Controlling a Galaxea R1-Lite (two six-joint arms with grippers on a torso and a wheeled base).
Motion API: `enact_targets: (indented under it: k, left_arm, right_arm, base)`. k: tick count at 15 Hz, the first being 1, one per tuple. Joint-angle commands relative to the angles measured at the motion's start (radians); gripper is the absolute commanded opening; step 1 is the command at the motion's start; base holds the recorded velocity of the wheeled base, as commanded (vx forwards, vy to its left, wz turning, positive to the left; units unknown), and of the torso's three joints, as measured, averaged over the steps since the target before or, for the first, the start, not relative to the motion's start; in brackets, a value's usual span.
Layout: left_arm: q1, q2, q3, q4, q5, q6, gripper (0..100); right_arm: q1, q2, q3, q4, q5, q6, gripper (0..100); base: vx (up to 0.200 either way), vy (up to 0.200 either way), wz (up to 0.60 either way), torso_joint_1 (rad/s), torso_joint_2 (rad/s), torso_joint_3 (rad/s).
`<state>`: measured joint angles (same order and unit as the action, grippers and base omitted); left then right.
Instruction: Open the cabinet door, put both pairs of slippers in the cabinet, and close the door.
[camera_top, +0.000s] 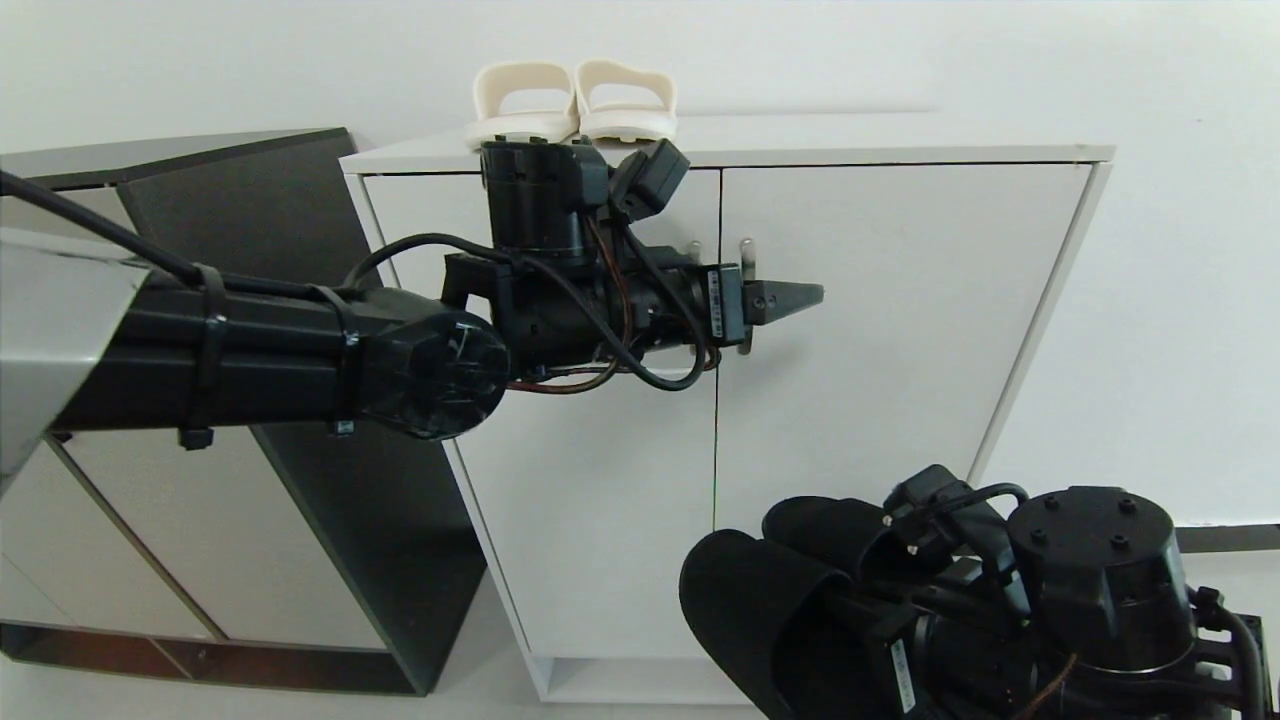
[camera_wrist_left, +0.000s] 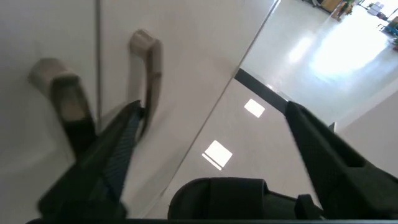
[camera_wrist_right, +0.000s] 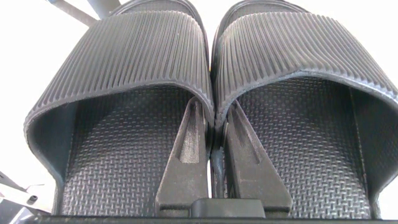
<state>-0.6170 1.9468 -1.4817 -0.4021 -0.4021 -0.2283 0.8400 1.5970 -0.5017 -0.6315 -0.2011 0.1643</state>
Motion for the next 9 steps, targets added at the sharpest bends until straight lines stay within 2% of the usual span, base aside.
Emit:
enact_targets:
  k: [1, 2, 5, 7, 9]
  left_arm:
    - [-0.001, 0.000, 0.000, 0.000, -0.001, 0.000, 0]
    - [-0.001, -0.002, 0.001, 0.000, -0.001, 0.000, 0]
    - [-0.006, -0.046, 0.054, -0.015, -0.001, -0.002, 0]
    - [-0.038, -0.094, 0.130, -0.066, -0.001, -0.011, 0]
    - [-0.069, -0.138, 0.208, -0.112, -0.001, -0.011, 0]
  right_arm:
    - [0.001, 0.001, 0.002, -0.001, 0.000, 0.000, 0]
    - [0.002, 0.000, 0.005, -0.001, 0.003, 0.000, 0]
    - [0.001, -0.051, 0.077, -0.030, 0.138, -0.049, 0]
    - [0.002, -0.092, 0.121, -0.040, 0.229, -0.101, 0]
    - [0.008, -0.109, 0.141, -0.040, 0.265, -0.120, 0]
  base:
    - [0.000, 0.000, 0.00, 0.000, 0.00, 0.000]
    - [0.000, 0.000, 0.00, 0.000, 0.00, 0.000]
    - [0.000, 0.000, 0.00, 0.000, 0.00, 0.000]
    - [0.000, 0.000, 0.00, 0.000, 0.00, 0.000]
    - [0.000, 0.000, 0.00, 0.000, 0.00, 0.000]
